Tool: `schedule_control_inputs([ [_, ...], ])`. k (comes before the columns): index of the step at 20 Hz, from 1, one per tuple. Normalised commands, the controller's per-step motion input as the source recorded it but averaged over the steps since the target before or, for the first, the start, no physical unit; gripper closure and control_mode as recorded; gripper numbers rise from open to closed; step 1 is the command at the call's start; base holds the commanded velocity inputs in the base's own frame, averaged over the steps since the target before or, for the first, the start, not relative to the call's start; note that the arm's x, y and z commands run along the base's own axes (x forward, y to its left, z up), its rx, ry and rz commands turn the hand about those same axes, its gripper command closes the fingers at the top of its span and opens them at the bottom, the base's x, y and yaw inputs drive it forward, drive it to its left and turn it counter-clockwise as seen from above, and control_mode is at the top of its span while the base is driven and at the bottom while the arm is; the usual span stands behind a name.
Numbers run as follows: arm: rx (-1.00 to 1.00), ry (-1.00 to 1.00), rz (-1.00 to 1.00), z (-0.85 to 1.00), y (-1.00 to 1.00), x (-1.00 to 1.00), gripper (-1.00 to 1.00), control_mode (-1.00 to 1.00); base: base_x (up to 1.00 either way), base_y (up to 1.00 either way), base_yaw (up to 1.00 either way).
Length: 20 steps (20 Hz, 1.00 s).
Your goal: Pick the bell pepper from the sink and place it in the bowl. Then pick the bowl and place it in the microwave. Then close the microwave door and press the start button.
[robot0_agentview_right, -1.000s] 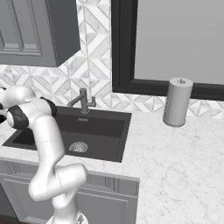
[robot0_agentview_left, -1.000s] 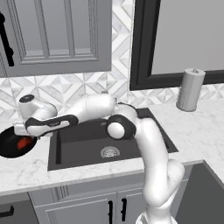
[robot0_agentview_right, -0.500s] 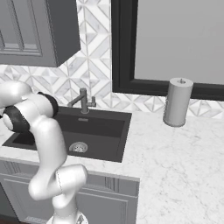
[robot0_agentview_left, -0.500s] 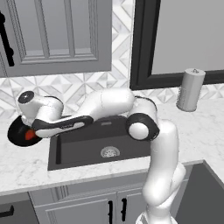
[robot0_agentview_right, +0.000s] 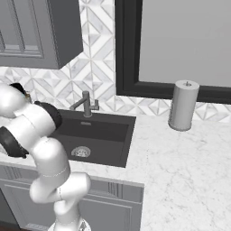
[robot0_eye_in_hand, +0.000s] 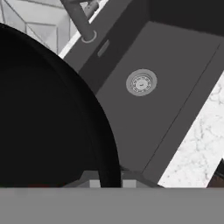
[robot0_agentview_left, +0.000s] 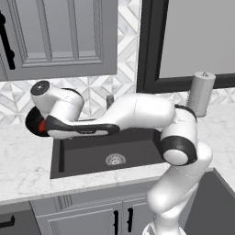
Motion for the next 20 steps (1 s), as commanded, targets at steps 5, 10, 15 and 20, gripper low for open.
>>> schedule_control_inputs([
  [5,0.39,0.0,-0.38,0.68,-0.78,-0.44,1.0,-1.0,0.0,0.0,0.0],
  [10,0.15,-0.01,-0.29,0.53,-0.73,-0.56,1.0,-1.0,0.0,0.0,0.0],
  [15,0.03,0.04,-0.29,0.24,-0.82,-0.75,1.0,-1.0,0.0,0.0,0.0],
  [20,0.0,0.05,-0.29,0.46,-0.89,-0.5,1.0,-1.0,0.0,0.0,0.0],
])
